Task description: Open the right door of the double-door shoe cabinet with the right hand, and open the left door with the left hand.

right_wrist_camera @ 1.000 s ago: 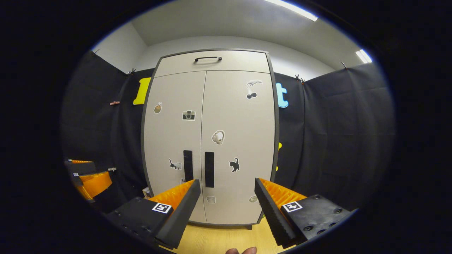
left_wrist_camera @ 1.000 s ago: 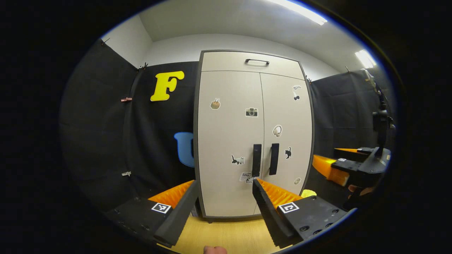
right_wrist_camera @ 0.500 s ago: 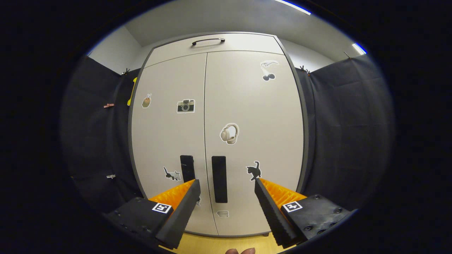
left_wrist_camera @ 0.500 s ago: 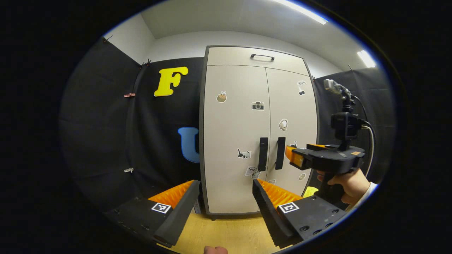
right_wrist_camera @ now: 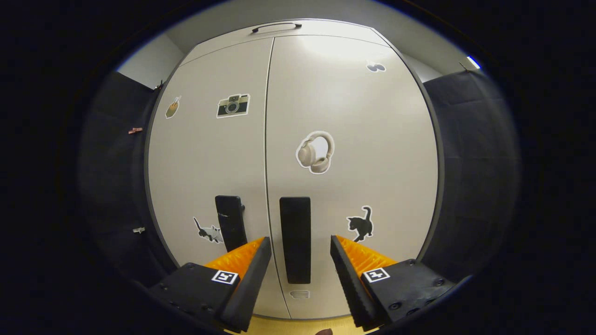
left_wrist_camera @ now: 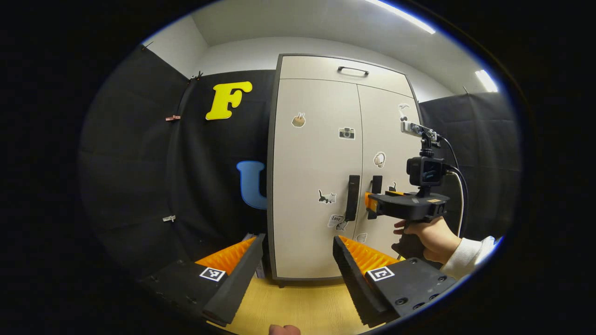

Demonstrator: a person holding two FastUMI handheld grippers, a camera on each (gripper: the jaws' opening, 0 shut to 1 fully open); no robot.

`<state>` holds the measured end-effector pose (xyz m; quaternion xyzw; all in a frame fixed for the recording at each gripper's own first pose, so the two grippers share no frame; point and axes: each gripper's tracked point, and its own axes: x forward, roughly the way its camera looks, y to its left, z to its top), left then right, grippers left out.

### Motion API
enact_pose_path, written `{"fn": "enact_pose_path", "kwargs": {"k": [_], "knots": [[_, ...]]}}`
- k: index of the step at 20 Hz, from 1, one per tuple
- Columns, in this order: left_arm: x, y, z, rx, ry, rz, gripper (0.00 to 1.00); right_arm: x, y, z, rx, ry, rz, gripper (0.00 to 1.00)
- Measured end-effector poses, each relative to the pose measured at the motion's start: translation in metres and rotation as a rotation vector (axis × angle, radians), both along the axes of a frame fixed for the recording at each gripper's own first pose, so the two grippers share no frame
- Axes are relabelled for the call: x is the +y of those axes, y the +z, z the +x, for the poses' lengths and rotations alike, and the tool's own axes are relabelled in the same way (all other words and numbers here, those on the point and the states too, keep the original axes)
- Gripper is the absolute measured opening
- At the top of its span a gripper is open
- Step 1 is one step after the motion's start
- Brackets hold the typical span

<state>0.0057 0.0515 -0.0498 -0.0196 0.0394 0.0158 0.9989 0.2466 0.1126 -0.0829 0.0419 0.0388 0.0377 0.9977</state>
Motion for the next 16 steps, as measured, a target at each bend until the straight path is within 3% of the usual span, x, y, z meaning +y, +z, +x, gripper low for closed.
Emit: {"fn": "enact_pose_path", "kwargs": {"k": [3,5,8,13,16], "knots": [[0.005,-0.005,0.000,0.010,0.005,-0.003,0.95,0.000,-0.009,0.015,0.022,-0.029,0.003,0.52],[0.010,-0.006,0.000,0.012,0.013,-0.007,0.95,0.001,-0.012,0.018,0.036,-0.050,0.021,0.41],[0.015,-0.008,-0.002,0.016,0.023,-0.024,0.95,0.001,-0.014,0.020,0.037,-0.049,0.004,0.40],[0.016,-0.005,-0.010,0.011,0.027,-0.025,0.95,0.001,-0.015,0.021,0.070,-0.039,-0.018,0.22],[0.018,-0.005,-0.018,0.012,0.033,-0.019,0.95,0.000,-0.014,0.021,0.072,-0.053,0.006,0.22]]}}
